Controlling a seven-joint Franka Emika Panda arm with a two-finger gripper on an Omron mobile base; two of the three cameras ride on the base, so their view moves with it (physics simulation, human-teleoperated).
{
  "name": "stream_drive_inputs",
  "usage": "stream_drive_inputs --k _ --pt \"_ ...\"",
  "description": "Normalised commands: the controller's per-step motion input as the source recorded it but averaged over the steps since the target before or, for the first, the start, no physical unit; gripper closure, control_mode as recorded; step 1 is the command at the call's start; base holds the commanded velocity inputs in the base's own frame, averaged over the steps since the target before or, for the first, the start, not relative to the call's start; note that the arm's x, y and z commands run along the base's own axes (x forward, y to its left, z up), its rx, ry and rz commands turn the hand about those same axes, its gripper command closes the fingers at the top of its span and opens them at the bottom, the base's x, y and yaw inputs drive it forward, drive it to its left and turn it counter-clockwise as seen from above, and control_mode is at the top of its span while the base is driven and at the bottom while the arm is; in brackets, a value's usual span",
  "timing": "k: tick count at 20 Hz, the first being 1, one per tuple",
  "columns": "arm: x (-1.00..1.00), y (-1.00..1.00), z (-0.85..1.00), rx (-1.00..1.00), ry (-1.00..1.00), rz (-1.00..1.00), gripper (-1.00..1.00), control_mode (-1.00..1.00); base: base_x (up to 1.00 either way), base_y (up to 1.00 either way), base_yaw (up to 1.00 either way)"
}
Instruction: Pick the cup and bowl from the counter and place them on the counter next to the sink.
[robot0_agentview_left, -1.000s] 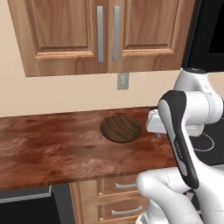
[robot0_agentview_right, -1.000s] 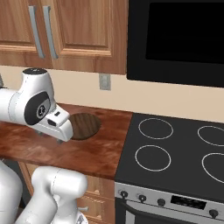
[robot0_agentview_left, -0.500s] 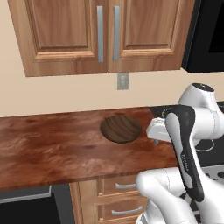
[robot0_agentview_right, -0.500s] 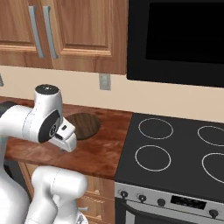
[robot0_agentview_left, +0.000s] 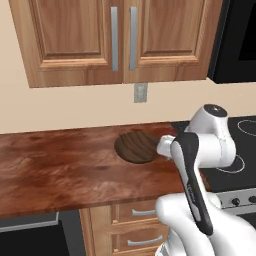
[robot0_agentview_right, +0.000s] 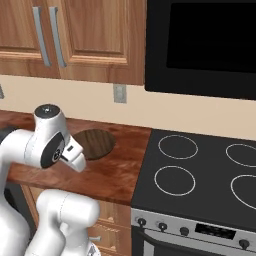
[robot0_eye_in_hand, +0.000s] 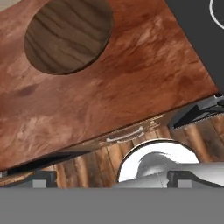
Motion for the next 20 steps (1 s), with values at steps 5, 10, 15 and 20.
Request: stream_drive_inputs --k 5,10,15,20 --pt "0.99 0.1 -0.12 -0.06 0.01 -0.31 -1.0 -1.0 0.0 0.0 0.0" --pt "0.85 -0.04 -0.27 0.03 -0.01 -0.03 -1.0 -1.0 0.0 0.0 0.0" --pt "0.37 -0.28 -0.31 0.05 0.01 0.01 -1.0 -1.0 0.0 0.0 0.0" --pt "0.14 -0.49 -0.35 0.05 0.0 0.08 -1.0 -1.0 0.0 0.0 0.0"
